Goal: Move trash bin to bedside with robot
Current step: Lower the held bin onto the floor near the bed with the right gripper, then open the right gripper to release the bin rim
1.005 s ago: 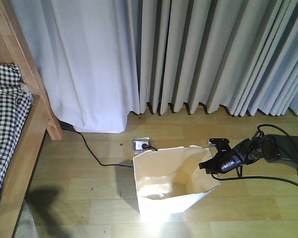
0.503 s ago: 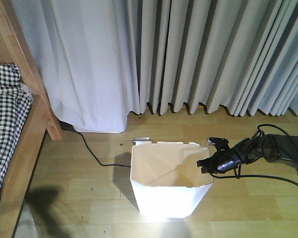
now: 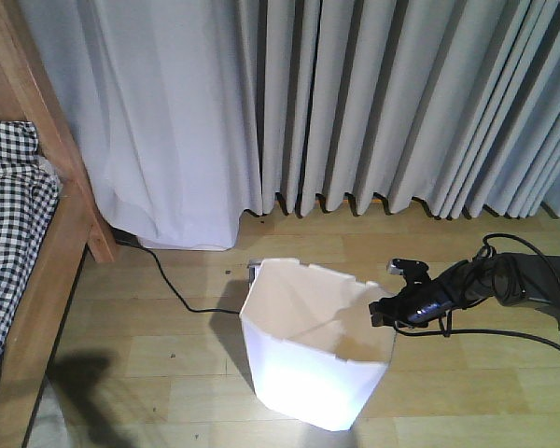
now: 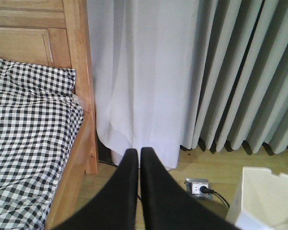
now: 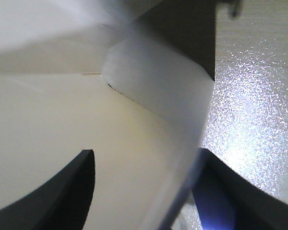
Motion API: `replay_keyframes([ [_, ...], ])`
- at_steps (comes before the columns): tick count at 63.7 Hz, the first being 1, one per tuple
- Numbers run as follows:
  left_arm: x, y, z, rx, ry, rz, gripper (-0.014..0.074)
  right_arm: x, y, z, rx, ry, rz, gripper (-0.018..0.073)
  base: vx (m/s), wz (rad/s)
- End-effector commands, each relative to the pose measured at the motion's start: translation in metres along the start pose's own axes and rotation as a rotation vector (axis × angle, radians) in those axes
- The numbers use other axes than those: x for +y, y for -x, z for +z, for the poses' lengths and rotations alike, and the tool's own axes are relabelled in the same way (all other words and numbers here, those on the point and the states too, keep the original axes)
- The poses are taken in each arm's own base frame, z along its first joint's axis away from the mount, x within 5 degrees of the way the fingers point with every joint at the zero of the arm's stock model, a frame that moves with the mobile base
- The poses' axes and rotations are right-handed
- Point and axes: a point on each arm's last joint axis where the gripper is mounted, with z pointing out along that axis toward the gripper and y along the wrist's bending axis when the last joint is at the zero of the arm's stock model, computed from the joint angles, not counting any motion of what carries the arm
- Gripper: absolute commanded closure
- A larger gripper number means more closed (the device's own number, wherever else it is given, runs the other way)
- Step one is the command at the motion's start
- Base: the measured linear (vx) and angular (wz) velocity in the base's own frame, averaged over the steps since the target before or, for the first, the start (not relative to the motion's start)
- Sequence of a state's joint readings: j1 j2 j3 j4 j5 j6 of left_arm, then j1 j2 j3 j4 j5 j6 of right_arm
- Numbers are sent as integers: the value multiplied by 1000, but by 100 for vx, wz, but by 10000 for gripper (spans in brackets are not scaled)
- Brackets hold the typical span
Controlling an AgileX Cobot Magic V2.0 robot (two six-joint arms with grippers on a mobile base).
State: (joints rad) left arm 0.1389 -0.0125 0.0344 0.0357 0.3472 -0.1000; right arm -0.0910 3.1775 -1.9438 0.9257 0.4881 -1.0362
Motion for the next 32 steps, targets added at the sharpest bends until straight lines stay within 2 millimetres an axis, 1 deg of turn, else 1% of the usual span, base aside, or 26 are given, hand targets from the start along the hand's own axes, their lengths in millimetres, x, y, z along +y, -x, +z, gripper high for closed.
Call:
replay_keyframes([
  [1,-1,5,-1,-76,-11,-6,603,5,34,-27,-83,-8,-26,118,0,0],
  [16,-1,5,-1,-76,-11,-6,603,3,40,-32,-112,-40,-29,118,0,0],
  [22,-1,5,-1,-76,-11,-6,603,1,40,-33,-123,-43,-6,119,0,0],
  [25,-1,5,-1,-76,-11,-6,603,2,39,-33,-110,-16,29,119,0,0],
  [32,-1,5,-1,-76,-11,-6,603,7,26,-36,8,135,67,122,0,0],
])
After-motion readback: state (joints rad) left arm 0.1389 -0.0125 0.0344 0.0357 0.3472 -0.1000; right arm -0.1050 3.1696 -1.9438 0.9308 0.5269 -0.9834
